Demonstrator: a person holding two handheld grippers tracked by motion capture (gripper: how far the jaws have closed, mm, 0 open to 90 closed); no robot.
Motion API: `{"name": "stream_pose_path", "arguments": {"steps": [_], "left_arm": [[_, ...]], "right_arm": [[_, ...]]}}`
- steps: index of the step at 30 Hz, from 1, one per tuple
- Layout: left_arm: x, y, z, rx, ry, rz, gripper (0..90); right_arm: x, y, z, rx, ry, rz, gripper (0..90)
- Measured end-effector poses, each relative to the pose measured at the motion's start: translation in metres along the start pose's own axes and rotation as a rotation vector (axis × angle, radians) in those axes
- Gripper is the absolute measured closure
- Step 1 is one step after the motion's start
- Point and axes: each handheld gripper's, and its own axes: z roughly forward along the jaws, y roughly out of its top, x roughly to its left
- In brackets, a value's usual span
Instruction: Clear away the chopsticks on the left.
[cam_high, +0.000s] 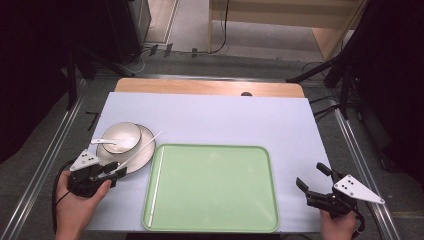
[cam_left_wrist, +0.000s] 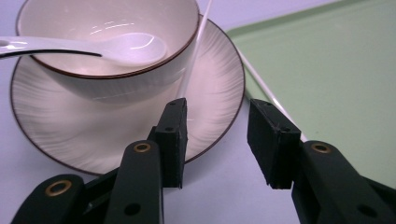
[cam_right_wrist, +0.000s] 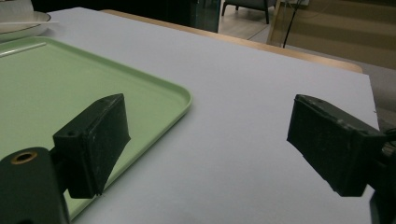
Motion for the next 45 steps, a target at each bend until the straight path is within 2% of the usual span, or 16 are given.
{"name": "stream_pose_path", "arguments": {"steps": [5, 6, 10, 17, 21, 22, 24, 36, 38, 39, 40, 41, 42, 45], "left_arm": [[0.004, -0.001, 0.001, 0.018, 0.021, 0.006, 59.7], [0.005, -0.001, 0.002, 0.034, 0.036, 0.016, 60.1], [0.007, -0.002, 0.008, 0.064, 0.053, 0.034, 60.3], [0.011, 0.001, 0.020, 0.085, 0.081, 0.045, 61.9], [0.014, 0.008, 0.030, 0.114, 0.061, 0.049, 64.0], [0.015, 0.009, 0.033, 0.119, 0.049, 0.043, 68.5], [0.014, 0.011, 0.040, 0.143, 0.028, 0.041, 70.4], [0.016, 0.011, 0.052, 0.166, 0.062, 0.055, 75.0], [0.016, 0.010, 0.053, 0.165, 0.058, 0.057, 79.6], [0.016, 0.010, 0.053, 0.164, 0.047, 0.061, 79.6], [0.015, 0.010, 0.053, 0.163, 0.022, 0.071, 83.5], [0.015, 0.010, 0.053, 0.163, 0.022, 0.071, 84.9], [0.011, 0.010, 0.054, 0.165, 0.023, 0.088, 85.3], [0.010, 0.011, 0.053, 0.164, 0.010, 0.086, 85.6]], "right_arm": [[-0.001, 0.000, 0.000, 0.000, -0.003, 0.007, 13.1], [-0.001, 0.000, -0.001, -0.001, -0.003, 0.005, 13.1], [-0.001, 0.000, 0.000, 0.000, 0.001, 0.007, 13.1], [0.000, -0.001, 0.002, 0.007, -0.001, 0.002, 13.1], [0.001, -0.001, 0.003, 0.012, 0.004, -0.005, 13.1], [0.001, -0.001, 0.003, 0.012, 0.004, -0.005, 13.1], [0.001, -0.001, 0.003, 0.012, 0.005, -0.005, 13.1], [0.002, -0.002, 0.005, 0.023, 0.008, 0.000, 13.1], [0.001, -0.002, 0.005, 0.022, 0.009, 0.000, 13.1], [0.001, -0.002, 0.005, 0.022, 0.009, 0.000, 13.1], [0.001, -0.002, 0.006, 0.023, 0.011, -0.002, 13.1], [0.001, -0.002, 0.006, 0.023, 0.011, -0.003, 13.1], [0.001, -0.002, 0.006, 0.024, 0.010, -0.003, 13.1], [0.002, -0.002, 0.006, 0.023, 0.009, -0.002, 13.1]]}}
